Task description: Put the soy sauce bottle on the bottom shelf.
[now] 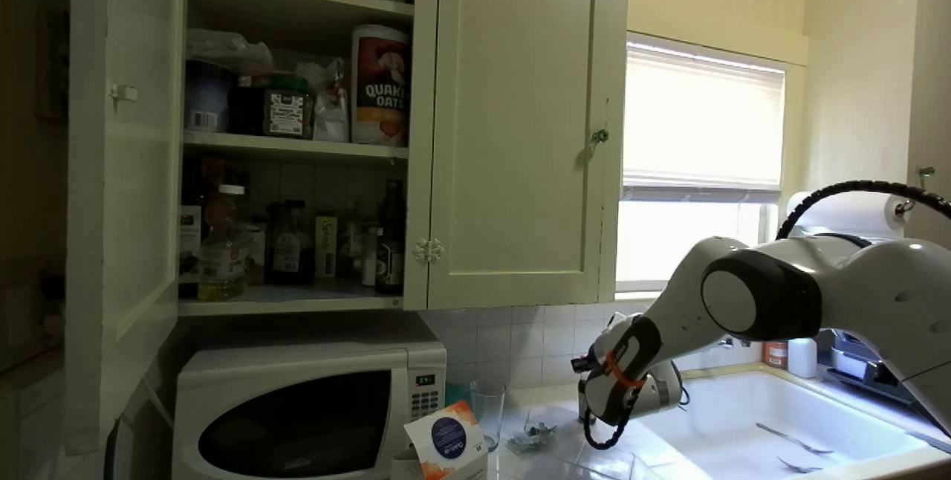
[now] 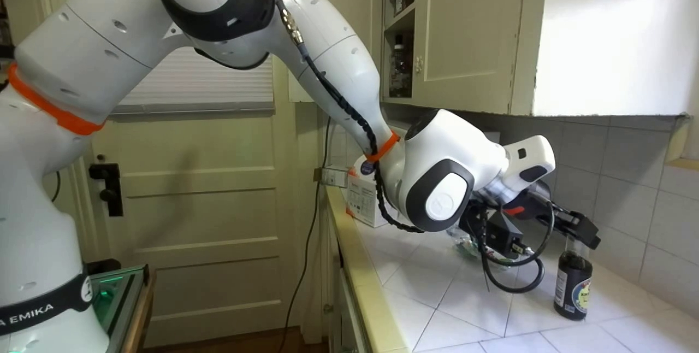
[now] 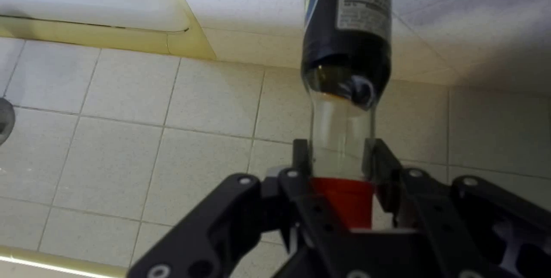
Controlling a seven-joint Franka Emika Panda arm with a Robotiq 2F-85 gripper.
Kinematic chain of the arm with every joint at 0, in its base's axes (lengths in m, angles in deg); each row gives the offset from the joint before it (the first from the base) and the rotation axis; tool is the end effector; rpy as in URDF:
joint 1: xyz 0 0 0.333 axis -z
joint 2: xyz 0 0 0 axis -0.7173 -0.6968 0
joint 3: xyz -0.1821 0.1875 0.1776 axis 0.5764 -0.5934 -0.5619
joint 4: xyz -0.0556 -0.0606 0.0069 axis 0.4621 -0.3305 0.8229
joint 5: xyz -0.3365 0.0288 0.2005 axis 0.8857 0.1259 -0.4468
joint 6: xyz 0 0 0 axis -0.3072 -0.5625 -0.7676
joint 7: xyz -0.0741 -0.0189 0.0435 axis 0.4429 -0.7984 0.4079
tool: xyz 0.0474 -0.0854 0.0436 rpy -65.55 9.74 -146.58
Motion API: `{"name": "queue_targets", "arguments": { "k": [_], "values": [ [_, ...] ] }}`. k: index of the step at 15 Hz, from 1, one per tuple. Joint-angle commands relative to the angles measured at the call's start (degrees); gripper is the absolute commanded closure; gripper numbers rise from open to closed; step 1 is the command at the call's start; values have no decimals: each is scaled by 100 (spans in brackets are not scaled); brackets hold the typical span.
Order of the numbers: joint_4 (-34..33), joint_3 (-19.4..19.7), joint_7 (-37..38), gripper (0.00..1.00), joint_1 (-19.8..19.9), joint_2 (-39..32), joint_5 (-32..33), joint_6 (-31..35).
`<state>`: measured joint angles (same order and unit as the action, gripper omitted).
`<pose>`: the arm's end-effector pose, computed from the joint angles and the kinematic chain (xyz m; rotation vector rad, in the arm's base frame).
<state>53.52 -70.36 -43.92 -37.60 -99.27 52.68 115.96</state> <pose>0.6701 -0.2364 0.2705 2.5026 -0.3128 1.3171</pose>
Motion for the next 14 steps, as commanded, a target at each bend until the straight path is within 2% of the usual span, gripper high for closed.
{"name": "queue_targets", "arguments": {
  "k": [1,5,6,8,14],
  "values": [
    [-55,248,78,87,-225,-52,-311,-317],
    [357,259,167,87,-301,290,-438,-251],
    [511,64,123,87,-162,416,-405,-207],
    [766,-1,156,87,-122,566,-394,-88],
    [1741,212,259,87,-248,1006,-417,617]
  ]
}}
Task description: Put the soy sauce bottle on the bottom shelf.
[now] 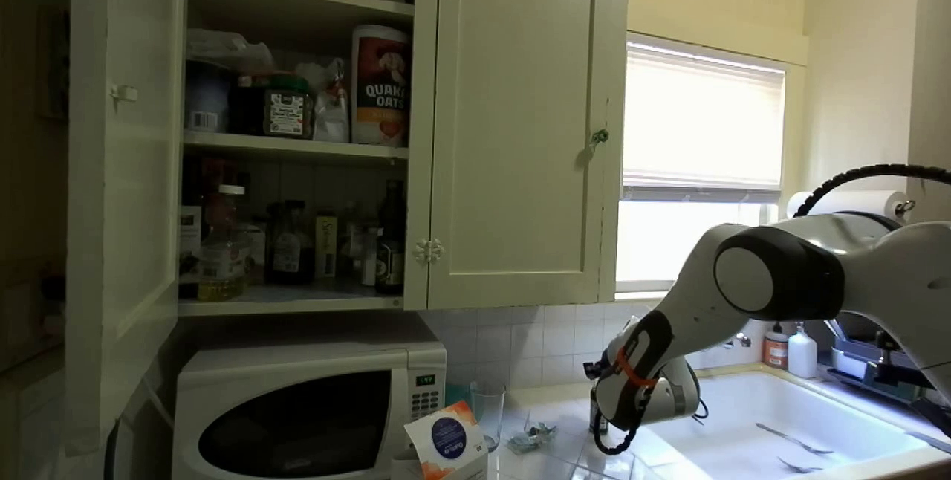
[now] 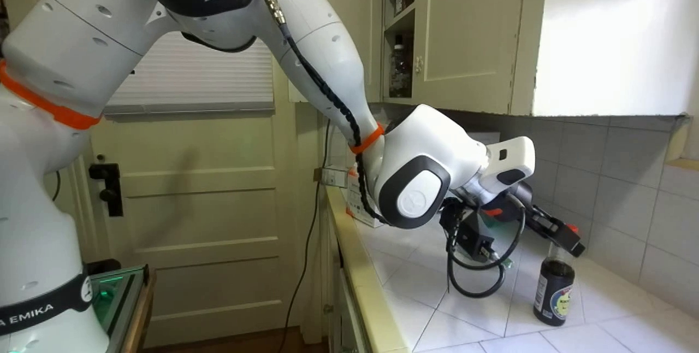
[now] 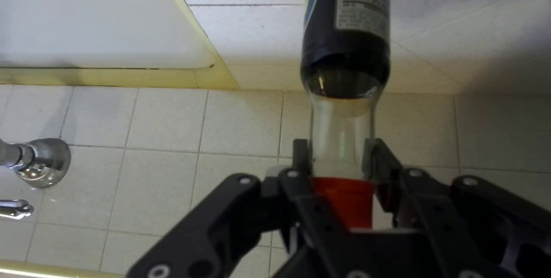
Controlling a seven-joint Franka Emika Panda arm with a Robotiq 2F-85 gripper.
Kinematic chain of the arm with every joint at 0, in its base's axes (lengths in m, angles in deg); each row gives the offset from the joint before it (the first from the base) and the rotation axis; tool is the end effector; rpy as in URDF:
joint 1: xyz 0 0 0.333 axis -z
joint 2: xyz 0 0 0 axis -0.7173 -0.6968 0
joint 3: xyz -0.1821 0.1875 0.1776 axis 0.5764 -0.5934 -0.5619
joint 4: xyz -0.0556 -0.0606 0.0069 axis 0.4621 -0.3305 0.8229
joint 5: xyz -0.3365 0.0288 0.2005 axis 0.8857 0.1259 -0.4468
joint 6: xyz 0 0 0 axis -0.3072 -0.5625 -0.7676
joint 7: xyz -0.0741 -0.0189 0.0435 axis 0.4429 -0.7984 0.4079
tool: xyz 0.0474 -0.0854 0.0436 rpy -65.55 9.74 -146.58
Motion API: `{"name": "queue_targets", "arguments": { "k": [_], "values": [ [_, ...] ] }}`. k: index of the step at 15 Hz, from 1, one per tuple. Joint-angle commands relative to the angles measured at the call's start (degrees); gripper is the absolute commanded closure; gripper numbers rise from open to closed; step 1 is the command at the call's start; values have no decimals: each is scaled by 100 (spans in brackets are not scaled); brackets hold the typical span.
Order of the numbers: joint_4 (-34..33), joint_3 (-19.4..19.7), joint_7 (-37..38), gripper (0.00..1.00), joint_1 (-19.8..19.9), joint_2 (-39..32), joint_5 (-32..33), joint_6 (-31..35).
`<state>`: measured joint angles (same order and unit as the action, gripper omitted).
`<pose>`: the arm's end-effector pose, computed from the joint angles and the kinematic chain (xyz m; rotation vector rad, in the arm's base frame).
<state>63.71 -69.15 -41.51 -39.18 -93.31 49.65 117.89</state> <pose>0.6298 -0.2329 0.2734 2.5248 -0.4634 1.2947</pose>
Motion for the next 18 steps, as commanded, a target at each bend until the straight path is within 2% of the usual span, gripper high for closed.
{"name": "queue_targets", "arguments": {
  "k": [1,5,8,14,18],
  "values": [
    [886,-15,-111,87,8,503,-166,618],
    [1626,-179,-92,87,179,951,-22,1331],
    [2168,-331,-62,87,293,1393,176,1471],
    [3212,-292,-520,87,280,2547,531,1104],
    [3550,-415,-840,87,173,3171,870,682]
  ]
}}
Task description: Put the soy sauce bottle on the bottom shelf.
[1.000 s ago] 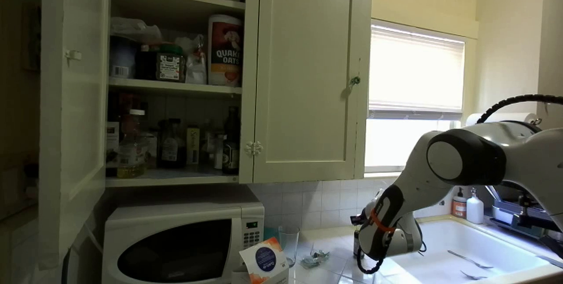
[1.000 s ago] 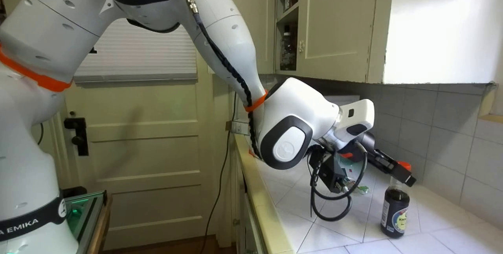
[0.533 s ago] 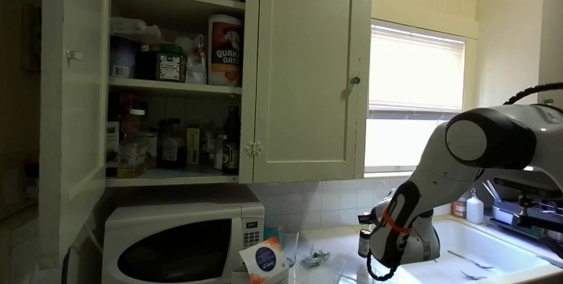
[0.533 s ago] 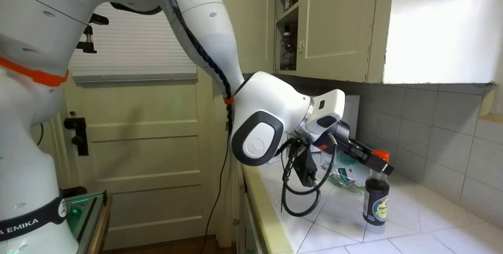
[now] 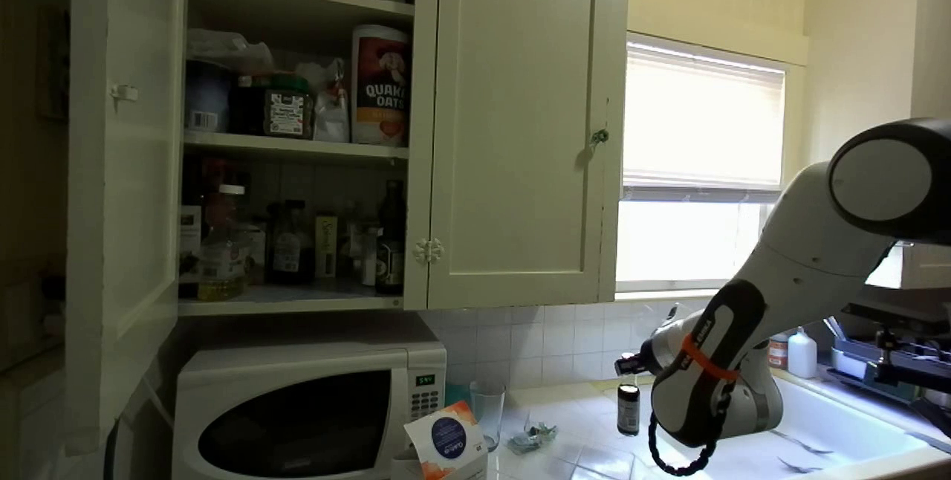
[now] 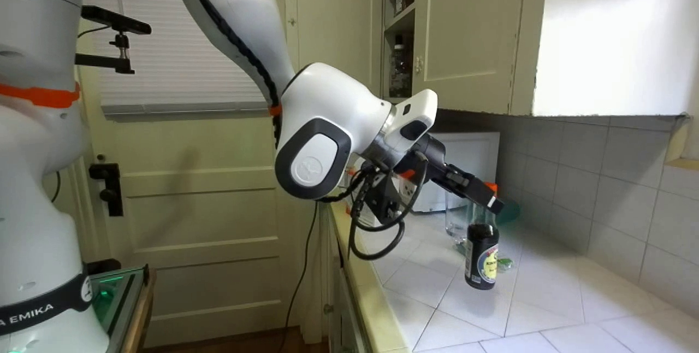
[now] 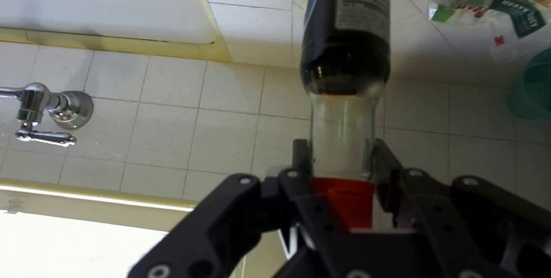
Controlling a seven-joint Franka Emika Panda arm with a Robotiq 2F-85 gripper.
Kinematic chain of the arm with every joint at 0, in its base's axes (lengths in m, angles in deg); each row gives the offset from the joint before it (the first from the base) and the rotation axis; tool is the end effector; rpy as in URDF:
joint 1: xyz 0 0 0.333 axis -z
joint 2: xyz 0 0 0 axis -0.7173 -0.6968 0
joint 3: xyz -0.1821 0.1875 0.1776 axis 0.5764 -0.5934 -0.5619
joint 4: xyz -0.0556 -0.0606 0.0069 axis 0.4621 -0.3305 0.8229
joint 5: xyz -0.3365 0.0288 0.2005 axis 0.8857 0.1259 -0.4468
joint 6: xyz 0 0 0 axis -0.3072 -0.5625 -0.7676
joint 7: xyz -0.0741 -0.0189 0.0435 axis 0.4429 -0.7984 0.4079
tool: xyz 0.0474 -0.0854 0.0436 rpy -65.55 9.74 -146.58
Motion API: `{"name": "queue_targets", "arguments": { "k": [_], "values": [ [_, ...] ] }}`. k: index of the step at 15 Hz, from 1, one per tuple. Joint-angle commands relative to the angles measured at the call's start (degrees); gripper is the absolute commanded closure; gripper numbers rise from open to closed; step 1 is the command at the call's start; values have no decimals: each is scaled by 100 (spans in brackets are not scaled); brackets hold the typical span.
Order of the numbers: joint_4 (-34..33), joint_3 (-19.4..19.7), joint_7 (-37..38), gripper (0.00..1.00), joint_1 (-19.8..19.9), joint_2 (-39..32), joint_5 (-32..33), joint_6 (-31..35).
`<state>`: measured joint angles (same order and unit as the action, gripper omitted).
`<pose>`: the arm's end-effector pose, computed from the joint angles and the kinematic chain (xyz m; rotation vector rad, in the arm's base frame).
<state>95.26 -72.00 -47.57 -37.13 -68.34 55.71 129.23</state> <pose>0.4942 -0.1816 0.3344 2.5242 -0.2891 1.3852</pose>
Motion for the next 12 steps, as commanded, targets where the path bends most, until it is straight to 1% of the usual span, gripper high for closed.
{"name": "queue_targets", "arguments": {
  "k": [1,3,4,6,11,12],
  "values": [
    [449,-211,-236,87,-53,801,402,-586],
    [524,-319,-109,87,-76,1072,789,-930],
    [290,-303,-179,62,-41,621,432,-575],
    [366,-385,-178,62,-85,824,557,-770],
    [423,-383,-180,62,-84,893,583,-805],
    [426,-382,-180,87,-83,893,583,-805]
  ]
}}
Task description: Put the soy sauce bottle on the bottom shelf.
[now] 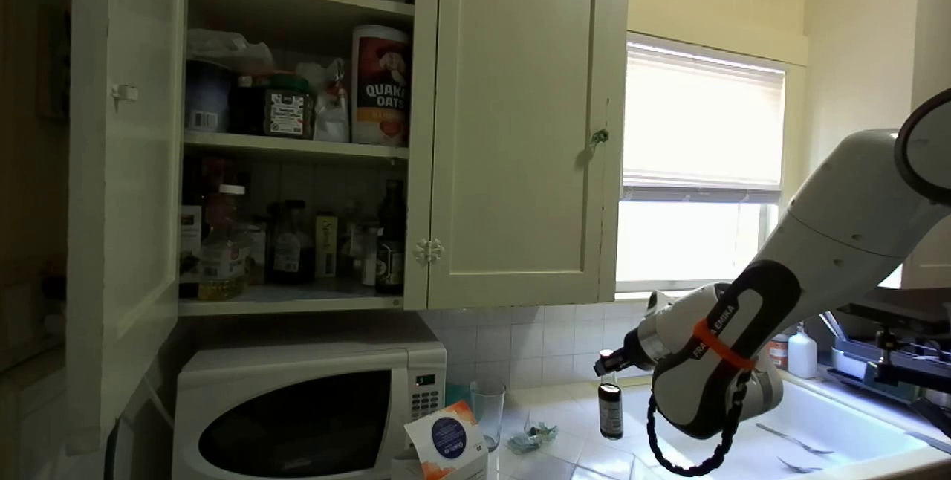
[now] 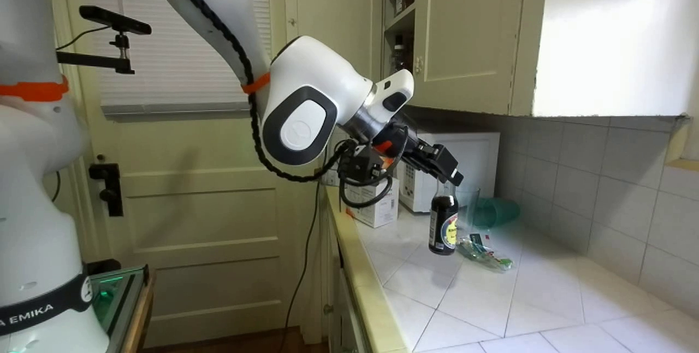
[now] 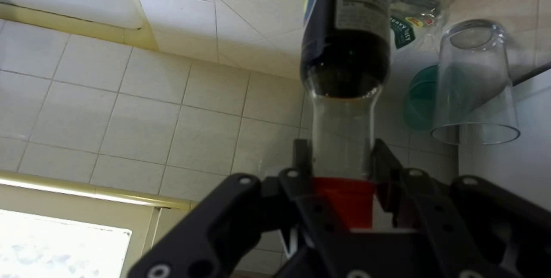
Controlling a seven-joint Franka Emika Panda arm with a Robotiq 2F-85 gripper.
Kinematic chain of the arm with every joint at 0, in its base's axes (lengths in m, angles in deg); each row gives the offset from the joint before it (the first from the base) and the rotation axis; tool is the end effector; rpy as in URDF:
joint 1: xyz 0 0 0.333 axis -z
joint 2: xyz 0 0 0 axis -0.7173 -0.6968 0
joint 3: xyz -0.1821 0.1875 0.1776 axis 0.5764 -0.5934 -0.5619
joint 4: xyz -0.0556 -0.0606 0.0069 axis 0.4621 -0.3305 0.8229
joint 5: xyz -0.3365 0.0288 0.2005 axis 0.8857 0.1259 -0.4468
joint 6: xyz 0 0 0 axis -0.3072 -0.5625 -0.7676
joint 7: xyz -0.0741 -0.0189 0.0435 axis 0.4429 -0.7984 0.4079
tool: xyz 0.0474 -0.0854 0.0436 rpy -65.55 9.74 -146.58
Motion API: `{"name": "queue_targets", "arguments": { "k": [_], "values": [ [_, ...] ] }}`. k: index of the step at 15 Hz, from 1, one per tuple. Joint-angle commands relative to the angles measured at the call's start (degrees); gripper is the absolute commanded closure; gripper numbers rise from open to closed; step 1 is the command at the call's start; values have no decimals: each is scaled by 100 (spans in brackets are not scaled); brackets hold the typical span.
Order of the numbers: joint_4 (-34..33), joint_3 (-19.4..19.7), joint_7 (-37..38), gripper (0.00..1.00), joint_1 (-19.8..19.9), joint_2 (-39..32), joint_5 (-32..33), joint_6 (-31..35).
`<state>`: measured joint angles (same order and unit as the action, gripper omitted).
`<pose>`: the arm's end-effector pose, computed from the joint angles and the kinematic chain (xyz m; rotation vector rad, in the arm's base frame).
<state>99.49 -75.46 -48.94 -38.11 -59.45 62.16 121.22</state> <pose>0.4886 -0.1254 0.3637 2.6286 -0.0339 1.3402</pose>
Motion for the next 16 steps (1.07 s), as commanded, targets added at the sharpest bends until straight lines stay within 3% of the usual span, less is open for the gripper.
{"name": "queue_targets", "arguments": {
  "k": [1,8,11,16],
  "values": [
    [-2,-68,-134,87,-37,1,-79,69],
    [436,-409,-1204,87,-674,786,-352,-163],
    [594,-779,-834,87,-857,1118,87,-115],
    [545,-852,-316,87,-1462,1572,940,-274]
  ]
}}
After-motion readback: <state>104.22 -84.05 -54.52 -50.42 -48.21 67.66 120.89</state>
